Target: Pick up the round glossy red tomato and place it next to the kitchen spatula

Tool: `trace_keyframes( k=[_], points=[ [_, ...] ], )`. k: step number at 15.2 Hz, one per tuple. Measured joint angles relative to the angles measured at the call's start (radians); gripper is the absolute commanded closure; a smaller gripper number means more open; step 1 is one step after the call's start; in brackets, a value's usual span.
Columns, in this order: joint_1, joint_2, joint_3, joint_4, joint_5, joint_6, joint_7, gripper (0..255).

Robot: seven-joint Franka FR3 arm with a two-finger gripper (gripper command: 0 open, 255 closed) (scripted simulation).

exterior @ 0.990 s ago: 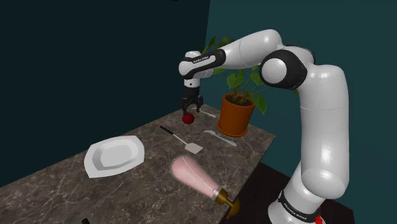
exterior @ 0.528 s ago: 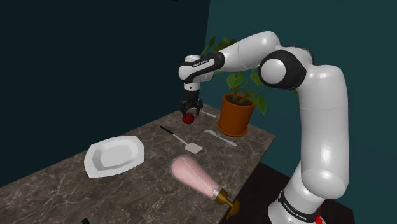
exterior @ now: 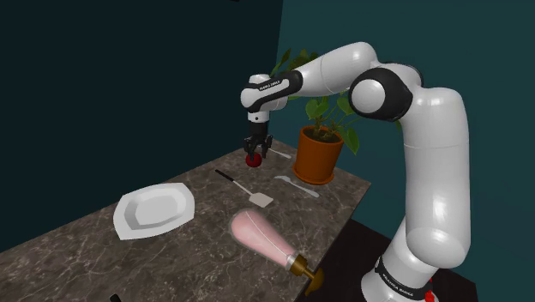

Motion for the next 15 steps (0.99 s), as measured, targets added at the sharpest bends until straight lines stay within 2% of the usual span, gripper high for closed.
trace_keyframes(
  k=[6, 15],
  points=[
    [0.000, -0.002, 0.000, 0.003, 0.000, -0.005, 0.001, 255],
    [0.001, -0.042, -0.003, 0.062, -0.009, -0.103, 0.012, 255]
  ],
)
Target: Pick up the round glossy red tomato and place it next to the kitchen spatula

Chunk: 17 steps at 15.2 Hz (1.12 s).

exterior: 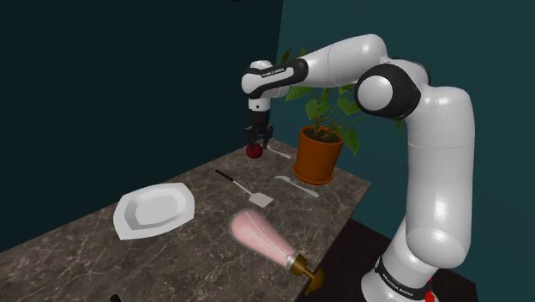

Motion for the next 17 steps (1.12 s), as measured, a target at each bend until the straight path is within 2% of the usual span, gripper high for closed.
trace_keyframes(
  k=[17],
  points=[
    [-0.005, -0.031, -0.004, 0.180, -0.008, -0.210, 0.016, 255]
  ],
)
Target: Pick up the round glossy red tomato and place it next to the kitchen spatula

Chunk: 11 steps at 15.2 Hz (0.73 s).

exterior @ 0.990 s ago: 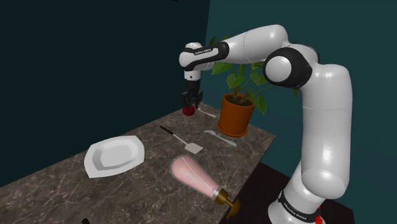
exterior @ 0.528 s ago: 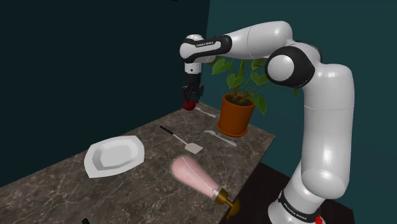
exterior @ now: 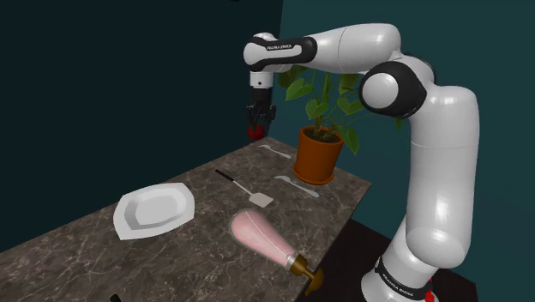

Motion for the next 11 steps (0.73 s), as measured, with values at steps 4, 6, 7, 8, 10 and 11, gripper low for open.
trace_keyframes(
  k=[4, 6, 7, 8, 10, 11],
  points=[
    [0.016, -0.027, 0.006, -0.011, -0.002, -0.015, 0.023, 255],
    [0.043, -0.072, 0.019, -0.077, -0.004, 0.010, 0.058, 255],
    [0.058, -0.085, 0.027, -0.093, -0.004, 0.014, 0.080, 255],
    [0.070, -0.106, 0.033, -0.120, -0.005, 0.023, 0.097, 255],
    [0.097, -0.151, 0.048, -0.183, -0.006, 0.045, 0.136, 255],
    [0.111, -0.156, 0.057, -0.184, -0.004, 0.043, 0.159, 255]
  ],
)
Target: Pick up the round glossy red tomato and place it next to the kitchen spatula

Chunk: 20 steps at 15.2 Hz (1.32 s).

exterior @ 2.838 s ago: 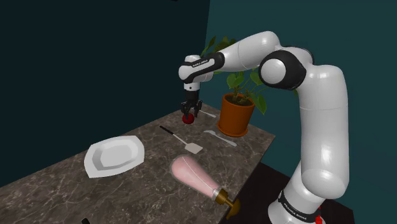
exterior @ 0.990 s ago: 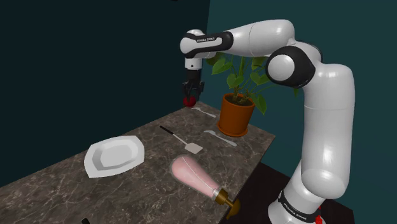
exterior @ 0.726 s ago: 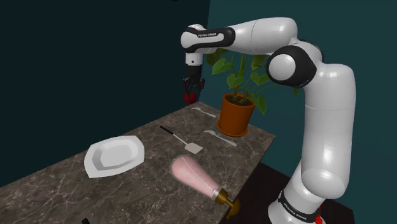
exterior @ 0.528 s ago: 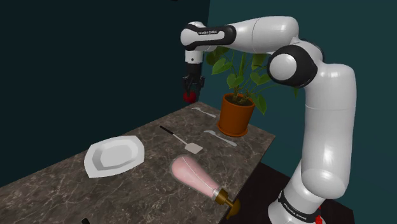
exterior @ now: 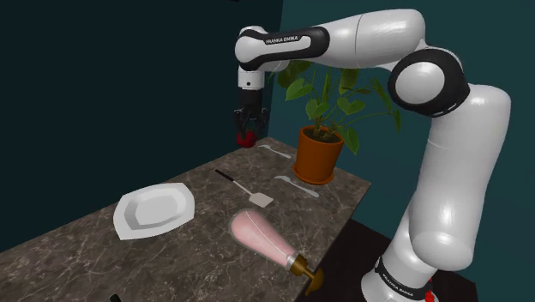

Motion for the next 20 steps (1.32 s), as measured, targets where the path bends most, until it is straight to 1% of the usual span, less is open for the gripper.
trace_keyframes(
  k=[7, 15, 20],
  points=[
    [0.090, -0.096, 0.065, -0.137, 0.010, 0.057, 0.147, 255],
    [0.186, -0.133, 0.148, -0.187, 0.029, 0.093, 0.319, 255],
    [0.249, -0.130, 0.203, -0.180, 0.040, 0.107, 0.434, 255]
  ],
)
